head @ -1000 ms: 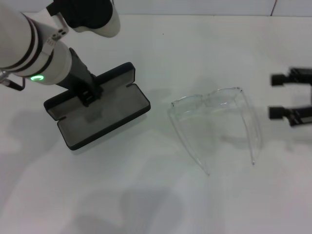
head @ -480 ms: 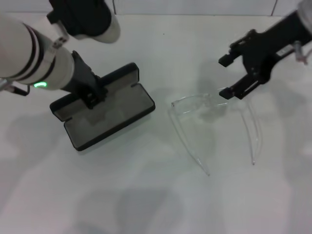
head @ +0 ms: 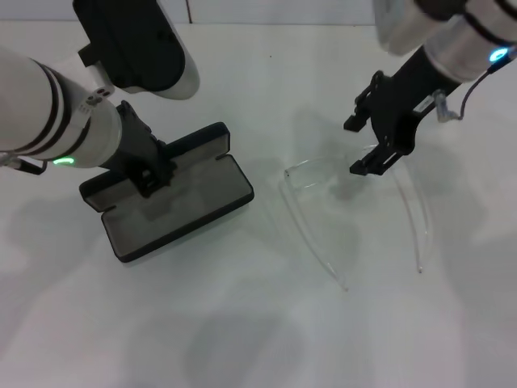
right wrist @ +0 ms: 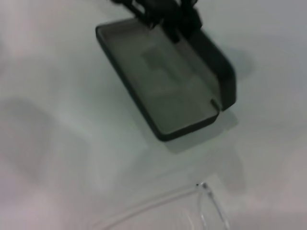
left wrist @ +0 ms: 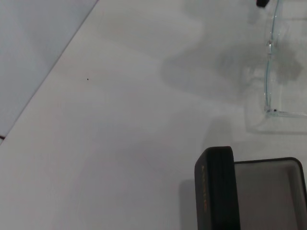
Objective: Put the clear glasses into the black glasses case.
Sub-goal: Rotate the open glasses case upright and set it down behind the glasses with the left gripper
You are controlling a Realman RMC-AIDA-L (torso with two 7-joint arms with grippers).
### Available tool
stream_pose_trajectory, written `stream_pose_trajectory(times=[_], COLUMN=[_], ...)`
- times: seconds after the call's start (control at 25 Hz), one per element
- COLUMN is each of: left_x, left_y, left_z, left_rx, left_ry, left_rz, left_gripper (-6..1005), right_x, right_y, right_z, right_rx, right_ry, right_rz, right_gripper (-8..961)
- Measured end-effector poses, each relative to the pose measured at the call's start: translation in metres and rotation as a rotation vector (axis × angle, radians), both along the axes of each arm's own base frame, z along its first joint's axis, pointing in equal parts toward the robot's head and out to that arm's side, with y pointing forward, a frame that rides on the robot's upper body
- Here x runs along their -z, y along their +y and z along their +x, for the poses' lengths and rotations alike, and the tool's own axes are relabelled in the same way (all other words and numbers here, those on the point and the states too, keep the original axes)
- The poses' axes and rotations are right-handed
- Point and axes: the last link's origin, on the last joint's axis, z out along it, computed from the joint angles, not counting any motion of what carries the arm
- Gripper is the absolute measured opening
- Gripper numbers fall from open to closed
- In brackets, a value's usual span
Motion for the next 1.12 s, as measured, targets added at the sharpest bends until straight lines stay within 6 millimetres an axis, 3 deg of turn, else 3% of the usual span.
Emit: stream_pose_trajectory(times=[0.36, 1.12], left_x=[0.004, 0.006], left_y=[-0.001, -0.002], left_z=[0.0, -0.005], left_rx=[0.005, -0.009], left_ry=[-0.003, -0.012], left_rz=[-0.008, -0.004], left_gripper=[205, 206], right_x=[0.033, 0.054], right_y=[0.005, 0.009], right_z=[0.017, 0.017], right_rx=[-0.079, -0.157], right_ry=[-0.121, -0.069], right_rz=[0.037, 0.015], right_gripper=[675, 563])
